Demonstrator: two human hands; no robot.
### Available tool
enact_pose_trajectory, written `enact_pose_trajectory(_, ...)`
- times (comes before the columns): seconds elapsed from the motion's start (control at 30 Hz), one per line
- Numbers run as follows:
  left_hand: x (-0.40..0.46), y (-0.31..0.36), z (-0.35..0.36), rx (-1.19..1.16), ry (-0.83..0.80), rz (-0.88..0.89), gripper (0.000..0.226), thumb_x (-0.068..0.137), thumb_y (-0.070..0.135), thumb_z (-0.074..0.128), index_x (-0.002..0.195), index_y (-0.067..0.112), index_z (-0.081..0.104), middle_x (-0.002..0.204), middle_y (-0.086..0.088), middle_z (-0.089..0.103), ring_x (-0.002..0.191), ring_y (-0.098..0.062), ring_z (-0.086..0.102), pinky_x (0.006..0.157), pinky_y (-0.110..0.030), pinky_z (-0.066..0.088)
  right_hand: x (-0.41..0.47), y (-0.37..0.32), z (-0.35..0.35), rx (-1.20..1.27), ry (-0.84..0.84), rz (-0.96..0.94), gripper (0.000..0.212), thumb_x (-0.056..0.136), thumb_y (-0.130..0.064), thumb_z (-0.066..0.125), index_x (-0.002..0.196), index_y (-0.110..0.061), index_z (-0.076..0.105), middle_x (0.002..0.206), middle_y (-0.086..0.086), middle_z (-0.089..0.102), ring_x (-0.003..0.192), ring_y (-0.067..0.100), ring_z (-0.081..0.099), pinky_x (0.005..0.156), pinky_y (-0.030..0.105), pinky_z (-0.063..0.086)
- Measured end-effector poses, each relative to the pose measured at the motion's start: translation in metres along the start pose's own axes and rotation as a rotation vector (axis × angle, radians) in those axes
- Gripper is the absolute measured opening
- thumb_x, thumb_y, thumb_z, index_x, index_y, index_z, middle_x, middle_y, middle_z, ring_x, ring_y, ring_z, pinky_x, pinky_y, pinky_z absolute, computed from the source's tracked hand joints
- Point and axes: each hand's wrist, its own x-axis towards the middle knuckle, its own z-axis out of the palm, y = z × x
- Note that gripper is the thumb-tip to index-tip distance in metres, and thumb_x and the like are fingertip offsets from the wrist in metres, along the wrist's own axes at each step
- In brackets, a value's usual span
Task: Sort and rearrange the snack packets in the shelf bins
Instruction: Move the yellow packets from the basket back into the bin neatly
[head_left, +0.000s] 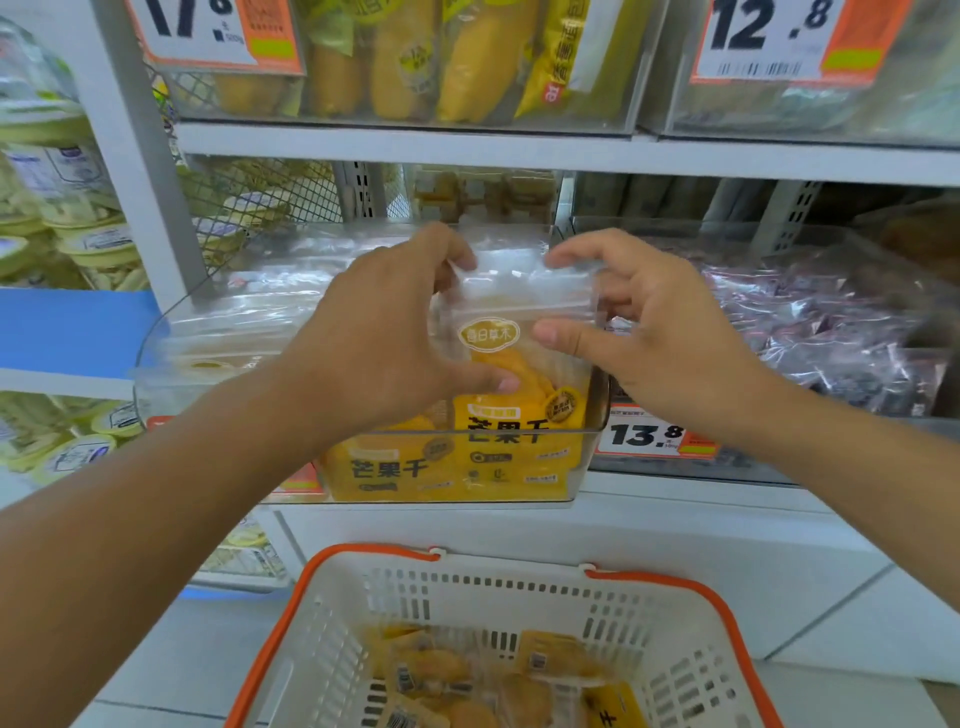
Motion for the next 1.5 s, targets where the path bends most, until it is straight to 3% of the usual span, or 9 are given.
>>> enact_pose_trajectory(0.13, 0.005, -0.006, 0.003, 0.046, -0.041, 0.054, 0.077, 0.066, 0.063, 0.077, 0.132, 0.032, 0.052, 0.127, 0.012, 0.058, 0.119, -0.012, 0.051, 0.093, -0.028, 0.039, 0.012, 0.001, -0.004, -0.097, -0.085, 0.035, 0.036, 0.071, -0.053, 0.075, 0.099, -0.031, 0.068, 0.09, 0.004, 0.074, 0.084, 0.021, 0.071, 0.075, 0.046, 0.056)
enact_pose_trajectory(0.27, -0.001, -0.011, 0.009, 0.228, -0.149, 0.123, 0.063, 0.074, 0.07, 0.062, 0.121, 0.028, 0.057, 0.111, 0.011, 0.058, 0.106, -0.016, 0.052, 0.094, -0.035, 0.038, 0.01, 0.003, -0.004, -0.171, -0.238, 0.011, 0.017, 0.076, -0.041, 0.081, 0.086, -0.031, 0.071, 0.083, -0.009, 0.073, 0.078, 0.009, 0.069, 0.076, 0.039, 0.055)
enact_pose_trajectory(0.47, -0.012, -0.006, 0.019, 0.415, -0.136, 0.285, 0.056, 0.099, 0.055, 0.008, 0.11, 0.026, 0.055, 0.11, 0.01, 0.055, 0.114, -0.017, 0.048, 0.106, -0.044, 0.034, 0.01, 0.004, -0.003, -0.301, -0.336, 0.056, 0.022, 0.075, -0.035, 0.086, 0.079, -0.021, 0.07, 0.075, -0.001, 0.073, 0.062, 0.006, 0.063, 0.059, 0.025, 0.048)
enact_pose_trajectory(0.73, 0.0, -0.007, 0.012, 0.019, -0.063, 0.167, 0.016, 0.091, 0.043, 0.063, 0.099, 0.03, 0.057, 0.096, 0.012, 0.065, 0.073, 0.006, 0.055, 0.068, -0.022, 0.043, 0.009, -0.001, -0.003, -0.171, -0.116, -0.04, 0.016, 0.077, -0.033, 0.084, 0.082, -0.023, 0.072, 0.078, -0.008, 0.072, 0.076, 0.011, 0.068, 0.074, 0.033, 0.053)
enact_pose_trajectory(0.83, 0.001, -0.01, 0.014, 0.077, -0.027, 0.152, 0.014, 0.09, 0.045, 0.065, 0.087, 0.031, 0.064, 0.083, 0.006, 0.068, 0.063, -0.002, 0.051, 0.071, -0.037, 0.049, 0.011, -0.001, 0.001, -0.286, -0.141, -0.094, 0.016, 0.082, -0.034, 0.079, 0.078, -0.019, 0.075, 0.073, -0.003, 0.072, 0.072, 0.016, 0.067, 0.072, 0.037, 0.051)
enact_pose_trajectory(1.1, 0.0, -0.004, 0.019, 0.275, -0.141, 0.197, 0.029, 0.103, 0.042, 0.041, 0.081, 0.027, 0.053, 0.068, 0.007, 0.051, 0.072, -0.022, 0.048, 0.07, -0.033, 0.024, 0.017, -0.001, -0.004, -0.405, -0.364, -0.079, 0.025, 0.094, -0.033, 0.067, 0.082, -0.015, 0.078, 0.06, 0.0, 0.066, 0.057, 0.015, 0.059, 0.058, 0.022, 0.045)
enact_pose_trajectory(1.23, -0.003, -0.004, 0.016, 0.357, -0.206, 0.248, 0.036, 0.097, 0.059, 0.031, 0.088, 0.028, 0.047, 0.082, 0.01, 0.049, 0.083, -0.018, 0.046, 0.078, -0.036, 0.031, 0.011, 0.004, -0.002, -0.437, -0.441, -0.1, 0.046, 0.102, -0.039, 0.049, 0.063, -0.014, 0.051, 0.05, -0.002, 0.041, 0.048, 0.013, 0.041, 0.049, 0.023, 0.032)
enact_pose_trajectory(1.37, -0.008, -0.011, 0.013, 0.388, -0.166, 0.298, 0.066, 0.082, 0.071, 0.049, 0.132, 0.028, 0.047, 0.126, 0.01, 0.053, 0.121, -0.016, 0.046, 0.103, -0.035, 0.03, 0.002, 0.005, -0.004, -0.436, -0.377, -0.08, 0.041, 0.078, -0.06, 0.069, 0.1, -0.025, 0.066, 0.08, -0.006, 0.066, 0.07, 0.006, 0.06, 0.062, 0.025, 0.048)
enact_pose_trajectory(1.5, -0.012, -0.015, 0.009, 0.341, -0.039, 0.344, 0.058, 0.085, 0.063, 0.054, 0.131, 0.027, 0.051, 0.118, 0.009, 0.063, 0.116, -0.019, 0.054, 0.103, -0.034, 0.03, -0.002, 0.002, -0.008, -0.39, -0.216, -0.079, 0.045, 0.071, -0.048, 0.084, 0.109, -0.032, 0.067, 0.095, -0.002, 0.072, 0.089, 0.017, 0.067, 0.082, 0.04, 0.054)
